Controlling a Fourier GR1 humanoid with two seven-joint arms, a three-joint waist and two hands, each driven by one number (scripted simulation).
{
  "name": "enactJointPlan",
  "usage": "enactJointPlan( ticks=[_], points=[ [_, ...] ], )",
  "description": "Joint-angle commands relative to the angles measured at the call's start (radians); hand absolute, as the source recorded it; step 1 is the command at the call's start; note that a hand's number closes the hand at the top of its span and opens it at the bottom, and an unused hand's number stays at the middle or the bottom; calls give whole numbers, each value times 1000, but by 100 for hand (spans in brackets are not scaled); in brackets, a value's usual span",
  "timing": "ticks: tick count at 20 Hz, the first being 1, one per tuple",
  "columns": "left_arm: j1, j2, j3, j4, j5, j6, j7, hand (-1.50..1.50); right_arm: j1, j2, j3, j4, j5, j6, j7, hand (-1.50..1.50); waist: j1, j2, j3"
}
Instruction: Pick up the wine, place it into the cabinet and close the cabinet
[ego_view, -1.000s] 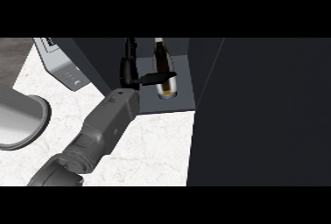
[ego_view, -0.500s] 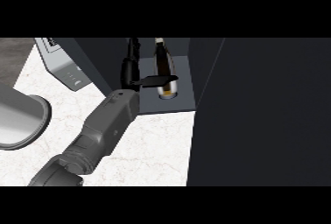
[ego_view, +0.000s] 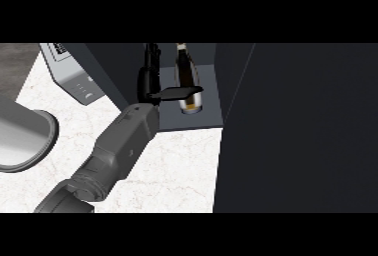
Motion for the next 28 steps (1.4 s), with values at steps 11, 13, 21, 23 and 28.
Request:
enactJointPlan(
  ticks=[11, 13, 21, 23, 28],
  points=[
    [314, 2, -386, -361, 289, 120, 29, -150, 32, 3, 33, -65, 3, -17, 16, -150, 14, -16, 1],
    [387, 2, -458, -462, 286, 151, 46, -150, 72, -30, -35, -119, -54, -4, 26, -150, 42, -21, 2],
    [553, 2, -688, -862, 258, 458, 114, -150, 12, -28, -48, -87, -21, -38, 39, -150, 77, -19, 1],
    [585, 2, -684, -946, 203, 486, 155, -150, 64, -28, -50, -111, -13, -34, 32, -150, 82, -19, 2],
    [718, 34, -710, -1134, 133, 492, 192, -150, 88, -13, -13, -58, 22, -17, -37, -150, 80, -16, 2]
  ],
)
